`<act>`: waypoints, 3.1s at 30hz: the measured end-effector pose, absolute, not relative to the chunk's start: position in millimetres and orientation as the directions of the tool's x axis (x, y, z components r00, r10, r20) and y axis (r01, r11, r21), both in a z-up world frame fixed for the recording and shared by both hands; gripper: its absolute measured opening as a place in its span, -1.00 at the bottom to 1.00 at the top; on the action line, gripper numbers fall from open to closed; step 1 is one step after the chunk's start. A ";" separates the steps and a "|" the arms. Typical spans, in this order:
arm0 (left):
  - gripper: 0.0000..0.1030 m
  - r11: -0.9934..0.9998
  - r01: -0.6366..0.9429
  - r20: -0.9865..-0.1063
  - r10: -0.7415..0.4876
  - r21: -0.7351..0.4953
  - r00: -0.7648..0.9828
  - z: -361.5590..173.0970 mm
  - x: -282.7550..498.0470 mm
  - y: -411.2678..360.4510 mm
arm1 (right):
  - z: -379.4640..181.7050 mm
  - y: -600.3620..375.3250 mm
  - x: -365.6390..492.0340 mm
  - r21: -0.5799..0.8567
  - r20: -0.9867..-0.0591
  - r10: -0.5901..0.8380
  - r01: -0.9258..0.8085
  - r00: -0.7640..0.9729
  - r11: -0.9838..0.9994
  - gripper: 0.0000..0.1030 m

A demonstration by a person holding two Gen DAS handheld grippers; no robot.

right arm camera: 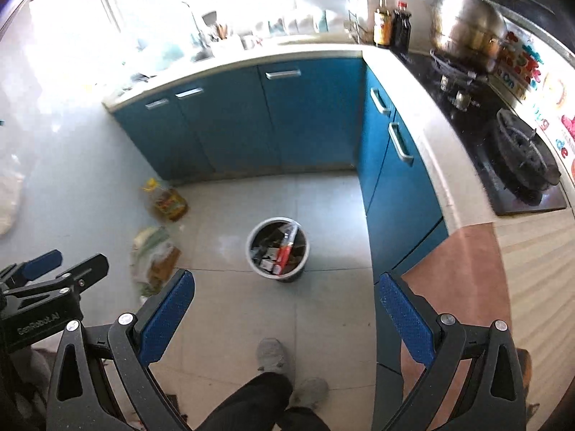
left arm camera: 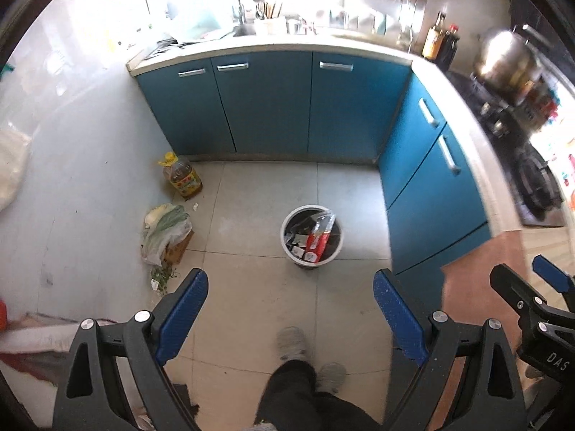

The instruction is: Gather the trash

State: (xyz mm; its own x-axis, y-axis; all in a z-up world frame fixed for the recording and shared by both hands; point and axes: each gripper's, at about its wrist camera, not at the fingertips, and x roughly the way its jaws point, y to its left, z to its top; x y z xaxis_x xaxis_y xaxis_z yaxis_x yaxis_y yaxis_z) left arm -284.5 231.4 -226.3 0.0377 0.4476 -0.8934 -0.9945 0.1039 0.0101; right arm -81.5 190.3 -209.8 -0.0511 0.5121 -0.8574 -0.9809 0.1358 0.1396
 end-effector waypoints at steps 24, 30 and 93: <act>1.00 0.151 -0.964 -0.844 0.466 -0.219 0.265 -134.1 -323.3 155.8 | -98.1 113.9 -110.8 0.315 -0.811 0.509 -0.949 -0.288 -0.035 1.00; 1.00 0.150 -0.962 -0.838 0.471 -0.230 0.274 -132.2 -328.8 153.8 | -101.9 121.2 -119.1 0.338 -0.808 0.501 -0.940 -0.310 -0.036 1.00; 1.00 0.198 -0.942 -0.860 0.390 -0.270 0.328 -147.7 -331.7 162.3 | -119.0 130.0 -129.5 0.364 -0.832 0.442 -0.931 -0.334 -0.020 1.00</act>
State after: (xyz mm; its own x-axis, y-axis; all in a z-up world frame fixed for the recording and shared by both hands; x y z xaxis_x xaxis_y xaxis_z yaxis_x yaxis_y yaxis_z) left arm -331.7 162.3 -147.7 0.3284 0.3897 -0.8604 -0.9423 0.1976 -0.2701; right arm -129.5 130.0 -119.0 -0.3345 0.4423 -0.8322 -0.9313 -0.0199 0.3637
